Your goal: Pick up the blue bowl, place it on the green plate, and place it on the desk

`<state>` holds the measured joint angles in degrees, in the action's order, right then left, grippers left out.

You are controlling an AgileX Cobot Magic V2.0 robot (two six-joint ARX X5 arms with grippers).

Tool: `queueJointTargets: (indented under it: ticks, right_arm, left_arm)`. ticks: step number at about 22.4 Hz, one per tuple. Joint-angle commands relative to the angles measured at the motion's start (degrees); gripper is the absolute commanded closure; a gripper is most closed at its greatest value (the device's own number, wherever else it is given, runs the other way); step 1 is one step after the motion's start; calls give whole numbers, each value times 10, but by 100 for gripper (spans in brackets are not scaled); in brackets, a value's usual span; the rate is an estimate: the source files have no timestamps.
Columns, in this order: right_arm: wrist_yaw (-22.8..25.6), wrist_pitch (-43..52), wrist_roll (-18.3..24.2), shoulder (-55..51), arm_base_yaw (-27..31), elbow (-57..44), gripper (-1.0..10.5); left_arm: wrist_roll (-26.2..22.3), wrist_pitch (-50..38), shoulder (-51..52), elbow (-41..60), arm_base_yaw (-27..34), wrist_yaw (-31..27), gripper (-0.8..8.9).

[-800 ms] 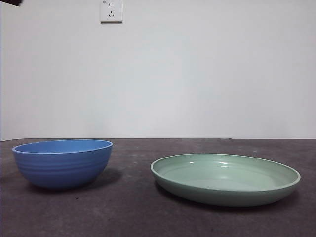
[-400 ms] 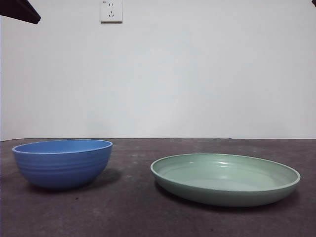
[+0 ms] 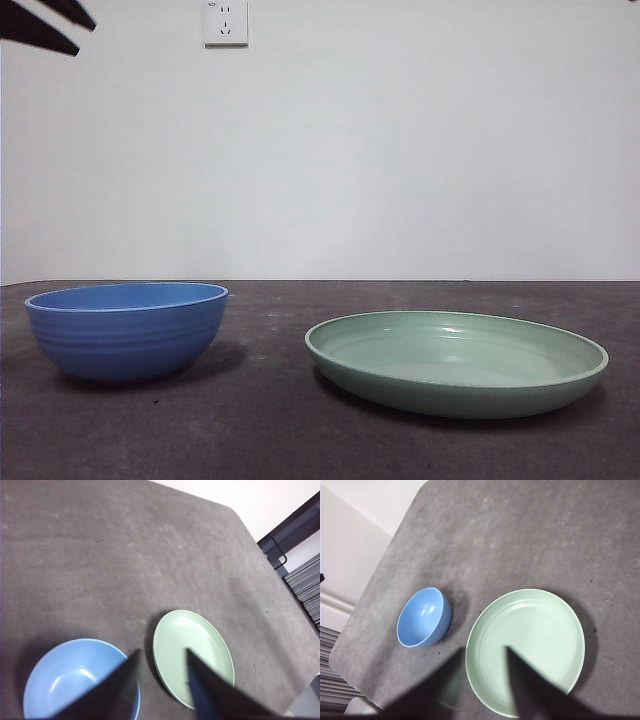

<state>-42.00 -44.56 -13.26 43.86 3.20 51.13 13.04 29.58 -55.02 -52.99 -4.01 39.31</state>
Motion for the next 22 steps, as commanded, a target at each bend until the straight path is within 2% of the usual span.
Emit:
queueJointTargets:
  ticks: [1,3,6,13,16,19,22]
  right_arm:
    - [1,4,9,2,-1,7,490]
    - [1,4,9,2,-1,7,391]
    - [0,4,9,2,-1,7,362]
    - [0,4,9,2,-1,7,362]
    - [0,6,9,2,-1,7,362]
    - [0,7,9,2,-1,7,362]
    - [-2,7,9,2,-1,7,362]
  left_arm:
    - [-5,-8,-4,-10,-6,4,427]
    - [-5,-8,-4,-10,-8,3,333]
    - [-5,-8,-4,-10,-10,3,254]
    - [-5,1,-4,-10,-9,3,251]
    - [3,37,-10,-11,-9,-5,251]
    - [-3,104,-30,-11,-9,-59,251]
    - [-23,148,-62,-11,-9,-137,251]
